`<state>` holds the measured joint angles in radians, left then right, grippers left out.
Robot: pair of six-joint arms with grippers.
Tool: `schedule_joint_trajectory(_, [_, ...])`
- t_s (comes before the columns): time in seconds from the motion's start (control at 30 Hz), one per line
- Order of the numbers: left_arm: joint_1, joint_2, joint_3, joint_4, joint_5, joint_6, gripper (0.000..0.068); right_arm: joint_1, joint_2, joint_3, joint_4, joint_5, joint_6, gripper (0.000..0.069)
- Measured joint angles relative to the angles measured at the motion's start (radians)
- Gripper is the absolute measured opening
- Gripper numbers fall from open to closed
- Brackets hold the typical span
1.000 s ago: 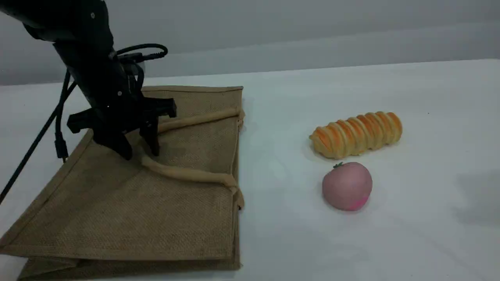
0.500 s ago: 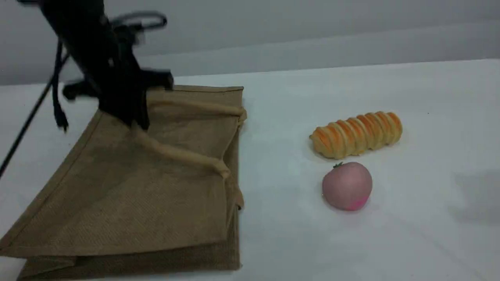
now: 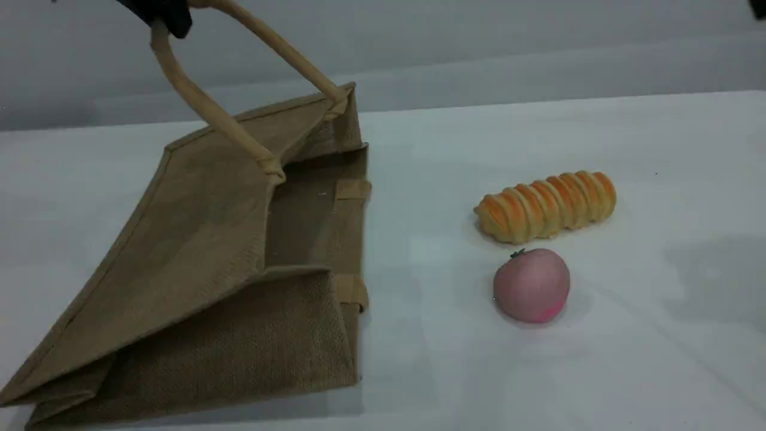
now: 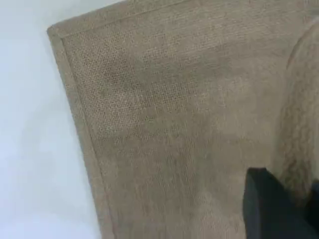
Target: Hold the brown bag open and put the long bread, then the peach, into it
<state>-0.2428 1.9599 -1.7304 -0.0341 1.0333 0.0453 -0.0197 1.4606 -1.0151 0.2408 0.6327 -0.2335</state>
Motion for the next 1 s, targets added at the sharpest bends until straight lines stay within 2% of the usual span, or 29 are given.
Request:
schedule_joint_trajectory(0.2, [0.000,-0.009,-0.097,-0.058,0.115,0.088,0.0092,0.000,0.056,0.000,0.024,-0.049,-0.146,0.0355])
schedule_joint_trajectory(0.37, [0.000,-0.009,-0.201,-0.144,0.193,0.155,0.0092,0.000,0.070,0.000,0.065,-0.095,-0.259,0.0355])
schedule_joint_trajectory(0.5, [0.000,-0.009,-0.288,-0.185,0.195,0.192,0.0092,0.000,0.071,0.000,0.123,-0.137,-0.326,0.0355])
schedule_joint_trajectory(0.7, [0.000,-0.009,-0.409,-0.185,0.189,0.192,0.0092,0.006,0.103,0.000,0.224,-0.153,-0.475,0.0355])
schedule_joint_trajectory(0.83, [0.000,-0.009,-0.436,-0.215,0.189,0.190,0.0092,0.059,0.142,0.000,0.233,-0.188,-0.624,0.0355])
schedule_joint_trajectory(1.0, [0.000,-0.008,-0.436,-0.232,0.190,0.215,0.0092,0.171,0.208,0.000,0.231,-0.267,-0.848,0.0355])
